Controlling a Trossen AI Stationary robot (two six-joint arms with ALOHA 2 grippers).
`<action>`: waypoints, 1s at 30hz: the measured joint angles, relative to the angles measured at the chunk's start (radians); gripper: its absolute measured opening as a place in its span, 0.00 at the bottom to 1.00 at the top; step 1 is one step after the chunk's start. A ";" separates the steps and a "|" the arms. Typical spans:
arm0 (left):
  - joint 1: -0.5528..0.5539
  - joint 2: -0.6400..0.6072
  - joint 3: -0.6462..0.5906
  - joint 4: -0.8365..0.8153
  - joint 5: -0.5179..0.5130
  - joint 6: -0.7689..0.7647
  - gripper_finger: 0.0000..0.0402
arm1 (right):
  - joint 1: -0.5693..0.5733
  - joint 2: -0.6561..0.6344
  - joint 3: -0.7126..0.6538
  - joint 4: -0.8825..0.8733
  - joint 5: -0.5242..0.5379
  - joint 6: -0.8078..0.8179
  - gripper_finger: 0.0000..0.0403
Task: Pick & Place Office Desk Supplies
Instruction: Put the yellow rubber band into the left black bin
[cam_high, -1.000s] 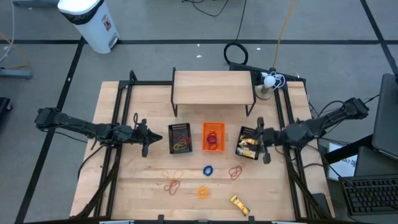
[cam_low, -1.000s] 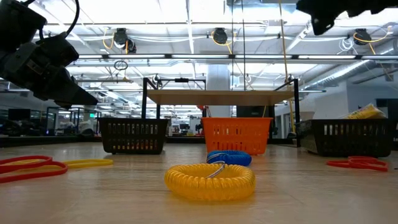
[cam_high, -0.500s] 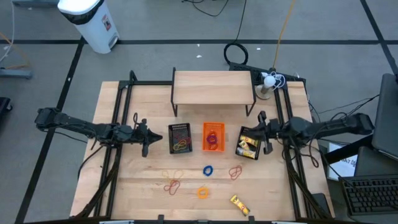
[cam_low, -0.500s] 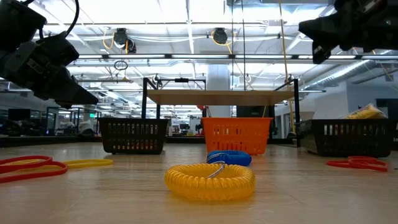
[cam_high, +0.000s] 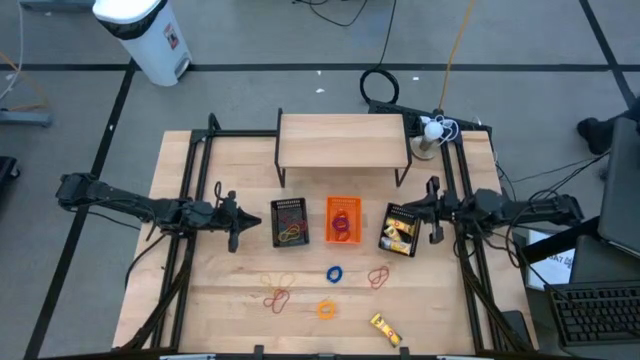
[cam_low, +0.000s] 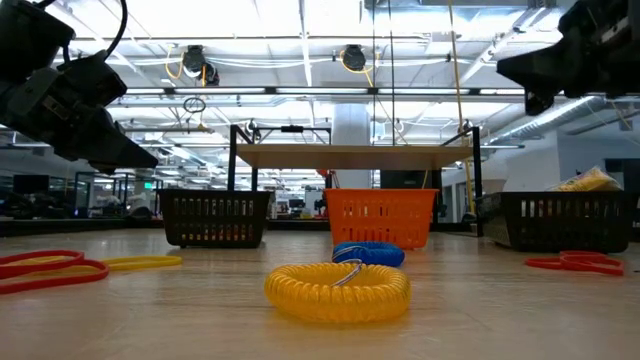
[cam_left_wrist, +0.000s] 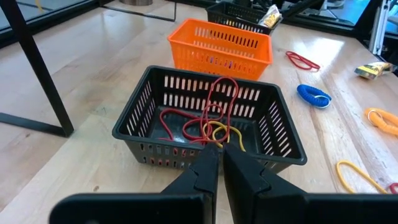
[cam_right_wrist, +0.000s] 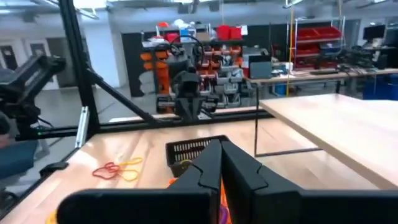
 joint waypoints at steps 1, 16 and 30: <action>0.000 0.000 0.000 0.001 -0.001 0.003 0.06 | 0.000 -0.013 -0.021 0.018 -0.015 -0.002 0.00; 0.001 0.000 0.000 0.075 -0.089 0.037 0.06 | 0.002 -0.032 -0.096 0.071 -0.039 0.016 0.01; 0.001 0.000 0.000 0.135 -0.177 0.109 0.06 | 0.002 -0.031 -0.098 0.081 -0.036 -0.115 0.00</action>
